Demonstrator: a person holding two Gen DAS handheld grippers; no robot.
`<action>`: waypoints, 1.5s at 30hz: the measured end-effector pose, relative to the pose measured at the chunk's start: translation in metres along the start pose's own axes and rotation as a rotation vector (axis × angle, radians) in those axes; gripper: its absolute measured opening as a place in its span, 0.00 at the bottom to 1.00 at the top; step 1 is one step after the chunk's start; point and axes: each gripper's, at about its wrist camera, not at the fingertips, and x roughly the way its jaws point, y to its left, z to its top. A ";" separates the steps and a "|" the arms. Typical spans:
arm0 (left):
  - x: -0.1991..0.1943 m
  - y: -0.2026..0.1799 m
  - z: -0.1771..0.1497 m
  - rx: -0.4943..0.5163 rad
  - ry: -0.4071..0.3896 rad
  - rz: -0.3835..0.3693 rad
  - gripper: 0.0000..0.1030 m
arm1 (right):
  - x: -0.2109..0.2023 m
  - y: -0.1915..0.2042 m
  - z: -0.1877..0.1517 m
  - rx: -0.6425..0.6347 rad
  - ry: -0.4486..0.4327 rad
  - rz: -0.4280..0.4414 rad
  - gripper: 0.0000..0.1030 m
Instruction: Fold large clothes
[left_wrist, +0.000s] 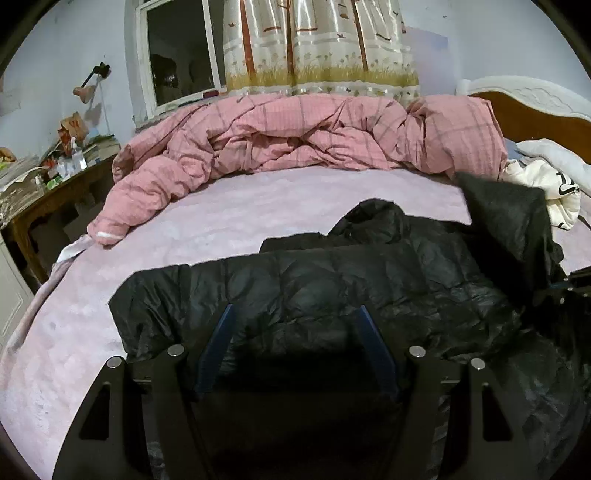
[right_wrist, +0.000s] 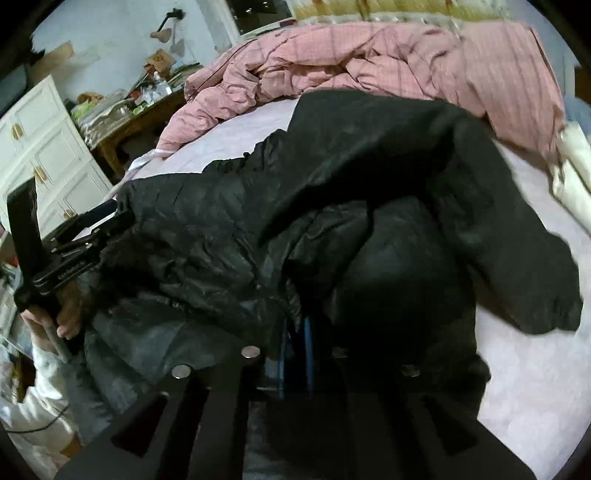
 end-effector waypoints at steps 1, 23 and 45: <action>-0.003 0.001 0.001 -0.003 -0.006 -0.003 0.65 | -0.008 -0.003 0.000 0.011 -0.009 0.028 0.39; -0.032 -0.001 0.012 -0.016 -0.044 -0.040 0.65 | -0.026 -0.069 0.054 0.519 -0.315 -0.065 0.02; -0.052 -0.001 0.009 0.003 -0.076 -0.001 0.65 | -0.036 0.028 -0.015 0.075 -0.237 0.112 0.58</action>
